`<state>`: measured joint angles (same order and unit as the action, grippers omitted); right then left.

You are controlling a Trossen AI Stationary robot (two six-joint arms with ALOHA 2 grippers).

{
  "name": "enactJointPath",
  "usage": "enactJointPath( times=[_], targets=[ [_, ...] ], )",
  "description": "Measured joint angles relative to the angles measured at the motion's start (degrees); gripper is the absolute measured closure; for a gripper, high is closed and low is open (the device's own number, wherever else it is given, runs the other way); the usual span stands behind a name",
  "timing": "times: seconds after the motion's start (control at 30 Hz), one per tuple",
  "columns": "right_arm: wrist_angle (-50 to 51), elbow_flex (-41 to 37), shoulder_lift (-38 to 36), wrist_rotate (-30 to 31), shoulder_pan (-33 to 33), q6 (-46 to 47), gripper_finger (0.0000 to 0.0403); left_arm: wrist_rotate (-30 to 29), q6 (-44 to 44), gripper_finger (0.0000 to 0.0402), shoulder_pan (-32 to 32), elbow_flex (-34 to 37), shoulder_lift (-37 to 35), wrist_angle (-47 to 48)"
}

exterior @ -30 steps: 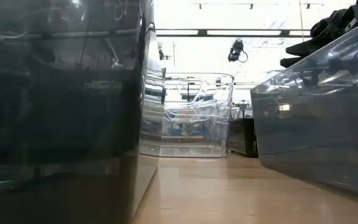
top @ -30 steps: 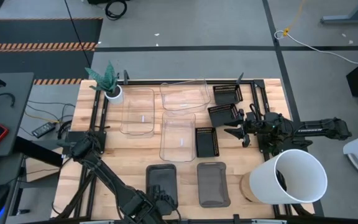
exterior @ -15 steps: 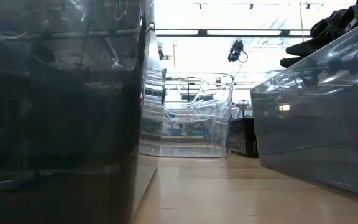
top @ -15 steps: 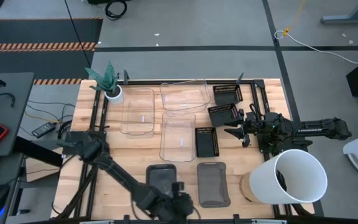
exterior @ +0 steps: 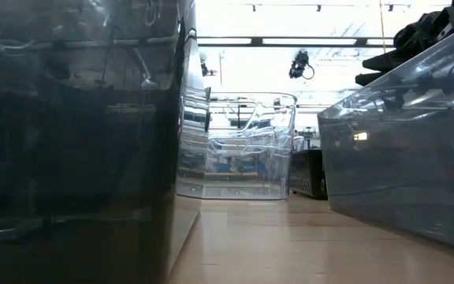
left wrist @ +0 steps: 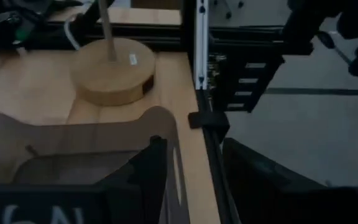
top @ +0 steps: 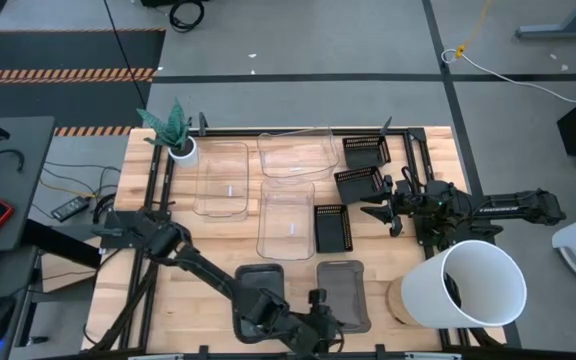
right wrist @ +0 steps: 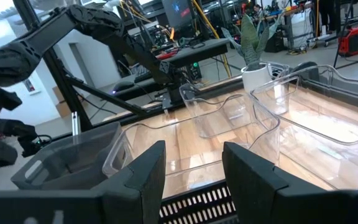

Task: Stack baskets by color
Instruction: Stack the black transparent bin on top of the stacked black transparent bin

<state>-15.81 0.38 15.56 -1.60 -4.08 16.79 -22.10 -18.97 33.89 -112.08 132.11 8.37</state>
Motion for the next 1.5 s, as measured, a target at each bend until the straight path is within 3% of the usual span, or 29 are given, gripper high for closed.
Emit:
enactJointPath(
  times=[0.37,1.27,1.5],
  targets=[
    [-0.1,0.0,0.2,0.0,0.0,0.0,0.0238,2.8,4.2,0.0241,-1.0,-8.5,7.8,-1.0],
    [-0.2,0.0,0.2,0.0,0.0,0.0,0.0238,2.0,4.6,0.0242,-1.2,-8.4,9.3,12.7],
    [-0.2,0.0,0.2,0.0,0.0,0.0,0.0238,2.4,4.6,0.0264,-1.2,-8.4,9.3,13.3]
  ],
)
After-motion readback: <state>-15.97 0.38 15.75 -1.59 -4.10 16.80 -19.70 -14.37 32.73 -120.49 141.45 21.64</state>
